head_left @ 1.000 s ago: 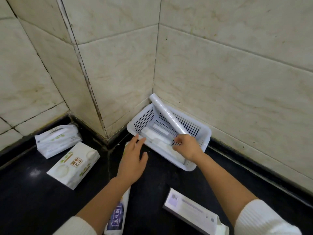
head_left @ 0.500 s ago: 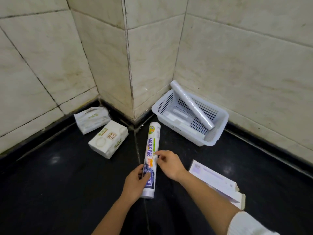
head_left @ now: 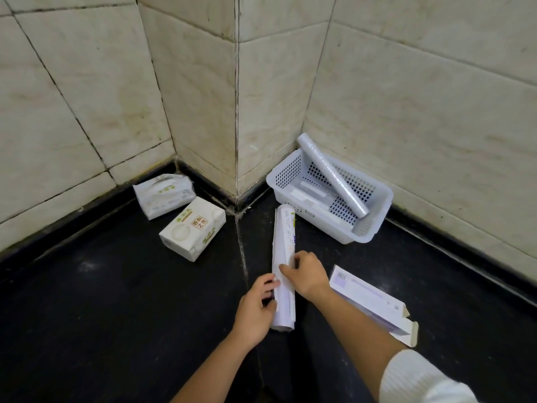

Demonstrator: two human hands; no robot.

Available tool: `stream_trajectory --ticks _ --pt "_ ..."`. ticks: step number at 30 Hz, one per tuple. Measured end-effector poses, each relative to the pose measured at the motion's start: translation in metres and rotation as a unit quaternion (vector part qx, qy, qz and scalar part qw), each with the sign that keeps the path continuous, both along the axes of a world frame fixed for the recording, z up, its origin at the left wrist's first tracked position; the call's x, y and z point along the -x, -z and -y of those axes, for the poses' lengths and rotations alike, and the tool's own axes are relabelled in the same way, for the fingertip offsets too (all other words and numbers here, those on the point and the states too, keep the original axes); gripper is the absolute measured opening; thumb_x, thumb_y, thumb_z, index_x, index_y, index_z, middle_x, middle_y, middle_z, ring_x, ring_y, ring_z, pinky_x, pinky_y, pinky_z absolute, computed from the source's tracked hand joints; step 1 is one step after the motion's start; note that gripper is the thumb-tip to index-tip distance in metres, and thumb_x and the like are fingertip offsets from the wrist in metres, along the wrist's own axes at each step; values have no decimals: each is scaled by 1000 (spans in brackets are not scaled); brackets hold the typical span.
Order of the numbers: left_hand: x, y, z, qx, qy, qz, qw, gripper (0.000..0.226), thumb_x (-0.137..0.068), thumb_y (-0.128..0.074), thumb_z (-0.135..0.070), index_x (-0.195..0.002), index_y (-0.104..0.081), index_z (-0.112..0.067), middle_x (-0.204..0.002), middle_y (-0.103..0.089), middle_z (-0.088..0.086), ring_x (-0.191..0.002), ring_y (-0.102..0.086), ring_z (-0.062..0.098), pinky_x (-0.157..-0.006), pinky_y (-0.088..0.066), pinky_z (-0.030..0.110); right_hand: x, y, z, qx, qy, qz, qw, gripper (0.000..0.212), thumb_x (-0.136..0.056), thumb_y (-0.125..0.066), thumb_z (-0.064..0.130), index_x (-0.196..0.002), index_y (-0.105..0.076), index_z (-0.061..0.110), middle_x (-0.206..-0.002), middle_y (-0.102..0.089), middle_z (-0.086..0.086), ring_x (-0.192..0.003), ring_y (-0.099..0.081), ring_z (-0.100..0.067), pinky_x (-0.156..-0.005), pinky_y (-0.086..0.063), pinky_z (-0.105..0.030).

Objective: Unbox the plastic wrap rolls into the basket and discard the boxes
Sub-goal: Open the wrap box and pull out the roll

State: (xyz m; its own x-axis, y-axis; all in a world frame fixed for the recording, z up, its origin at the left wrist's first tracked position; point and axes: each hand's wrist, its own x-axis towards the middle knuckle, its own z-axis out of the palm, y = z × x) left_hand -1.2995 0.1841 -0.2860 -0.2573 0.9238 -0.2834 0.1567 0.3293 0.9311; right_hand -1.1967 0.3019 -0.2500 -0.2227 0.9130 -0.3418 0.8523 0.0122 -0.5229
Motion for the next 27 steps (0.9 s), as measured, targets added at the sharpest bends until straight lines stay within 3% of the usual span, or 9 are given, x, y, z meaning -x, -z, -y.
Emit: stream_trajectory --ticks 2,5,9,11,13,16,19,23,27 --pt "-3 2 -4 -3 -12 -3 1000 56 -84 -61 -1 -122 -45 -38 -119 -61 -17 -105 -59 3 -92 -49 24 -3 3 0 8 -4 -3 1000 47 -82 -66 38 -119 -50 12 -117 -48 -7 -100 -56 -24 -81 -47 -34" --pt "-5 3 -8 -7 -19 -17 1000 57 -79 -70 -8 -120 -44 -40 -117 -59 -16 -100 -60 6 -86 -52 26 -3 5 1 -21 -27 0 999 54 -84 -62 34 -131 -42 16 -124 -45 -7 -109 -53 -27 -83 -46 -35" --pt "-2 9 -8 10 -29 -37 999 64 -74 -77 -23 -127 -43 -37 -118 -52 -18 -103 -55 8 -81 -49 22 -12 8 -3 -199 -151 168 954 46 -83 -55 13 -128 -47 16 -130 -42 -9 -118 -39 -31 -93 -35 -40" --pt "2 12 -6 20 -33 -40 998 71 -71 -79 -32 -131 -42 -36 -121 -48 -17 -106 -53 9 -81 -46 21 -16 7 -7 -228 -227 249 913 31 -79 -57 9 -110 -60 13 -126 -44 -9 -115 -36 -31 -91 -30 -42" --pt "6 15 -6 31 -26 -38 998 75 -69 -79 -37 -133 -42 -34 -123 -45 -16 -109 -53 11 -83 -46 22 -12 7 -12 -191 -231 262 917 21 -84 -50 17 -97 -65 11 -115 -52 -8 -110 -40 -29 -89 -28 -42" --pt "10 16 -11 56 -2 -36 998 76 -67 -80 -42 -133 -46 -28 -123 -44 -13 -110 -51 11 -86 -45 23 2 9 -18 -73 -128 224 963 60 -89 -32 55 -107 -66 9 -120 -56 -9 -116 -41 -28 -97 -29 -45" --pt "13 17 -15 84 32 -33 995 75 -68 -79 -45 -132 -47 -25 -124 -41 -10 -111 -48 11 -89 -42 22 9 20 -18 5 -58 216 975 88 -73 -39 79 -123 -58 9 -134 -44 -11 -127 -33 -31 -104 -27 -48" --pt "18 16 -13 96 86 -76 989 69 -72 -71 -55 -128 -51 -20 -126 -41 -10 -119 -46 11 -103 -41 29 10 20 -24 86 7 160 983 99 -65 -51 79 -134 -47 7 -141 -37 -13 -132 -28 -32 -103 -33 -45" --pt "28 7 -13 125 161 -147 968 71 -78 -47 -73 -130 -52 -26 -135 -40 -16 -123 -34 7 -105 -30 27 -2 -4 -36 145 5 112 983 100 -59 -55 74 -132 -47 6 -136 -41 -11 -128 -31 -29 -94 -39 -41"
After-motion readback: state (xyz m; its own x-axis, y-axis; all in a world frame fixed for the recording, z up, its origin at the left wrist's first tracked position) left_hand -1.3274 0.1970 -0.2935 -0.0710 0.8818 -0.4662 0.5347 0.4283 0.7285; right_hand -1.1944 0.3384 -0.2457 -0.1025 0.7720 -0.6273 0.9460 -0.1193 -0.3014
